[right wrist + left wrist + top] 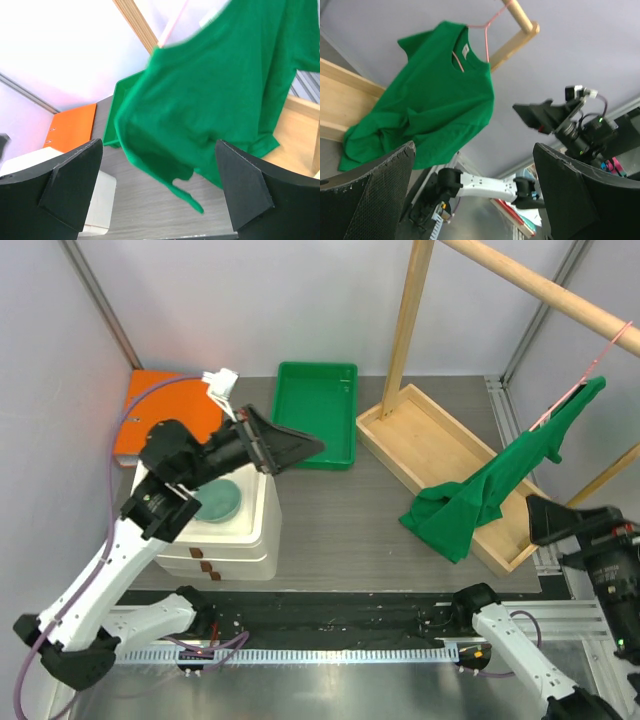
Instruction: Remove the t-shirt from the hanger
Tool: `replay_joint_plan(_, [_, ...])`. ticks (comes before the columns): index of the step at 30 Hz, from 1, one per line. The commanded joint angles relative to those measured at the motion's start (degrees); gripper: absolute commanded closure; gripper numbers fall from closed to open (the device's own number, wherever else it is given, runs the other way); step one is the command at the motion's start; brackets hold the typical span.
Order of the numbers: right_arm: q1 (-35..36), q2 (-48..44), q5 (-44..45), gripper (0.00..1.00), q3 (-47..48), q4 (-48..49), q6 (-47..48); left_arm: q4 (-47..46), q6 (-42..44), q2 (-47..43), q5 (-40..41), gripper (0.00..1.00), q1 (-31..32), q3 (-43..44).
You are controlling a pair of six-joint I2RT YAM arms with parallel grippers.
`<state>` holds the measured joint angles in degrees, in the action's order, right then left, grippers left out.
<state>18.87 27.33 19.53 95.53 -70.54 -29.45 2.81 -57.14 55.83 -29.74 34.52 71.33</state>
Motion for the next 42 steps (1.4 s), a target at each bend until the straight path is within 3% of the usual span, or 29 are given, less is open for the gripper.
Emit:
replay_joint_plan(1, [1.69,10.96,2.70,0.00,5.98,2.25,1.77,-2.63,6.95,1.29,10.73,0.00,11.34,0.30])
replay_joint_plan(5, [2.13,20.80,9.88,0.00,11.87,3.83,1.24,-4.21,10.56,2.96,15.84,0.00,19.78,-0.75])
replay_joint_plan(11, [2.22,26.72,19.30,0.05,12.41,9.01,0.89,-5.97,12.94,2.09,25.49,0.00,31.12,-5.58])
replay_joint_plan(18, [2.05,26.28,29.59,0.24,6.17,14.90,4.66,-10.89,12.67,-0.02,33.07,0.00,41.50,-11.91])
replay_joint_plan(23, [2.13,26.99,33.38,0.37,3.35,17.36,6.68,-10.02,13.63,2.17,34.56,0.00,45.71,-10.69])
replay_joint_plan(25, [2.22,26.72,34.87,0.49,2.04,20.17,8.17,-9.93,14.25,2.61,35.97,0.00,46.86,-10.16])
replay_joint_plan(27, [2.13,27.07,36.10,0.54,1.59,22.19,8.97,-9.14,14.87,3.49,36.68,0.00,48.00,-9.37])
replay_joint_plan(37, [2.22,28.65,34.26,0.53,0.37,23.79,6.43,-7.20,14.96,2.70,41.25,0.00,50.73,-9.98])
replay_joint_plan(42, [2.05,29.10,36.36,0.44,-1.39,23.52,6.51,-6.50,15.04,1.74,42.92,0.00,51.70,-10.42])
